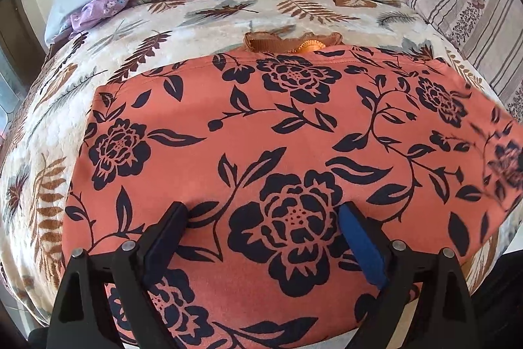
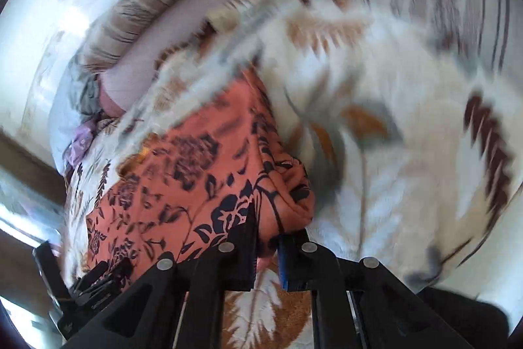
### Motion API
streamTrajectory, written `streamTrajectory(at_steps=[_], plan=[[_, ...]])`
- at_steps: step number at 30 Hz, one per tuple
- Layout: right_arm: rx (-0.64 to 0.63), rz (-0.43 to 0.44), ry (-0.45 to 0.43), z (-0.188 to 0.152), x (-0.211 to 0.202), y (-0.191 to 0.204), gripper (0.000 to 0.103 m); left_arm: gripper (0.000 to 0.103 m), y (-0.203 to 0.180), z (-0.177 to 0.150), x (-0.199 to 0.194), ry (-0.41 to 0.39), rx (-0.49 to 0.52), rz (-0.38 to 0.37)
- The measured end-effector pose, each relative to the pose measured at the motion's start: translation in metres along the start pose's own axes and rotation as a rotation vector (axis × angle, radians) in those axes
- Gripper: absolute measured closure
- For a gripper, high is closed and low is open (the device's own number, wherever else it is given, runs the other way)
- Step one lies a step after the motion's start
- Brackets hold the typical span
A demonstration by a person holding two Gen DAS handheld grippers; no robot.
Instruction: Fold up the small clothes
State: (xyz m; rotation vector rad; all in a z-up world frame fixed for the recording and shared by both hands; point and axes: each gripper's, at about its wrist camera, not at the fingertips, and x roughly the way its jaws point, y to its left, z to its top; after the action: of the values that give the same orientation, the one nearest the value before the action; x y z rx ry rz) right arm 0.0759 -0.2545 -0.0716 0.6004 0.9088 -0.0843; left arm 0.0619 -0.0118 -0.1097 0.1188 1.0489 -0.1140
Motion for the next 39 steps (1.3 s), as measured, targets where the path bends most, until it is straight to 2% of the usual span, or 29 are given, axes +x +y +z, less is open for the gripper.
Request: streamTrajectory(at_steps=[2, 4, 5, 7, 9, 10, 11, 12, 13, 14, 15, 17, 18, 20, 21, 22, 23, 24, 25, 27, 28, 31, 32, 33, 34, 35, 36, 37, 39], plan=[[-0.013, -0.003, 0.005, -0.002, 0.002, 0.002, 0.089, 0.009, -0.001, 0.0, 0.001, -0.002, -0.001, 0.005], [0.052, -0.021, 0.104, -0.01, 0.029, -0.017, 0.084, 0.009, -0.001, 0.001, -0.001, 0.006, 0.002, 0.009], [0.127, 0.012, 0.181, -0.015, 0.045, -0.03, 0.078, 0.009, -0.001, 0.002, -0.004, 0.013, 0.001, 0.013], [0.212, 0.12, 0.161, -0.021, 0.042, -0.043, 0.066, 0.009, 0.001, 0.004, -0.019, -0.024, -0.013, 0.01], [0.239, 0.18, 0.132, -0.018, 0.036, -0.044, 0.022, 0.009, 0.003, 0.005, -0.038, -0.112, -0.025, 0.002], [0.251, 0.211, 0.113, -0.015, 0.033, -0.044, 0.018, 0.009, 0.003, 0.004, -0.043, -0.14, -0.035, -0.005], [0.277, 0.244, 0.105, -0.013, 0.035, -0.045, 0.018, 0.009, 0.003, 0.003, -0.041, -0.151, -0.045, -0.012], [0.307, 0.258, 0.119, -0.012, 0.04, -0.048, 0.018, 0.009, -0.001, 0.001, -0.031, -0.126, -0.04, -0.013], [0.337, 0.26, 0.143, -0.012, 0.048, -0.049, 0.02, 0.009, -0.006, -0.001, -0.01, -0.047, -0.006, -0.009], [0.335, 0.257, 0.148, -0.011, 0.055, -0.049, 0.028, 0.005, -0.012, -0.006, 0.01, 0.019, 0.029, 0.012], [0.301, 0.223, 0.144, -0.011, 0.056, -0.045, 0.049, 0.004, -0.013, -0.009, 0.005, -0.054, 0.036, 0.026], [0.254, 0.173, 0.159, -0.007, 0.055, -0.036, 0.069, 0.006, -0.012, -0.006, -0.009, -0.037, 0.024, 0.021], [0.254, 0.185, 0.158, -0.005, 0.053, -0.036, 0.069, 0.006, -0.011, -0.004, -0.018, -0.057, 0.006, 0.005], [0.276, 0.17, 0.149, -0.005, 0.052, -0.039, 0.067, 0.006, -0.01, -0.001, -0.035, -0.152, 0.003, -0.008], [0.303, 0.169, 0.153, -0.005, 0.055, -0.042, 0.055, 0.006, -0.011, -0.001, -0.034, -0.165, 0.015, 0.007], [0.345, 0.193, 0.157, -0.005, 0.059, -0.046, 0.047, 0.006, -0.013, -0.001, -0.022, -0.126, 0.03, 0.021], [0.37, 0.229, 0.147, -0.005, 0.061, -0.05, 0.037, 0.005, -0.016, -0.004, -0.004, -0.047, 0.05, 0.021], [0.367, 0.226, 0.144, -0.003, 0.062, -0.048, 0.036, 0.003, -0.015, -0.008, 0.007, -0.036, 0.056, 0.013], [0.332, 0.203, 0.151, 0.0, 0.064, -0.043, 0.038, 0.0, -0.014, -0.011, 0.004, -0.096, 0.07, 0.018], [0.216, 0.104, 0.158, 0.008, 0.063, -0.026, 0.094, 0.0, -0.011, -0.01, 0.003, -0.092, 0.077, 0.003], [0.19, 0.083, 0.143, 0.011, 0.056, -0.02, 0.094, 0.0, -0.009, -0.009, 0.003, -0.086, 0.074, -0.007], [-0.065, -0.037, 0.017, 0.012, 0.017, 0.024, 0.094, 0.0, -0.008, -0.015, 0.0, -0.097, 0.087, -0.003], [-0.108, -0.075, 0.026, 0.007, 0.022, 0.027, 0.091, 0.0, -0.007, -0.016, -0.002, -0.099, 0.086, -0.001], [-0.111, -0.098, 0.068, 0.004, 0.033, 0.018, 0.079, 0.0, -0.005, -0.016, 0.001, -0.096, 0.086, 0.0], [-0.074, -0.119, 0.138, 0.0, 0.049, 0.001, 0.072, 0.0, -0.004, -0.015, -0.002, -0.087, 0.085, -0.002], [0.036, -0.057, 0.185, -0.003, 0.058, -0.023, 0.068, 0.0, -0.005, -0.011, -0.005, -0.076, 0.085, -0.002], [0.1, 0.02, 0.152, -0.003, 0.051, -0.036, 0.067, 0.001, -0.008, -0.005, -0.004, -0.068, 0.081, 0.0], [0.134, 0.049, 0.148, 0.001, 0.042, -0.045, 0.064, 0.001, -0.008, -0.001, -0.006, -0.077, 0.074, 0.007], [0.132, 0.027, 0.108, 0.012, 0.028, -0.049, 0.034, 0.001, -0.006, 0.004, -0.025, -0.154, 0.053, 0.001]])
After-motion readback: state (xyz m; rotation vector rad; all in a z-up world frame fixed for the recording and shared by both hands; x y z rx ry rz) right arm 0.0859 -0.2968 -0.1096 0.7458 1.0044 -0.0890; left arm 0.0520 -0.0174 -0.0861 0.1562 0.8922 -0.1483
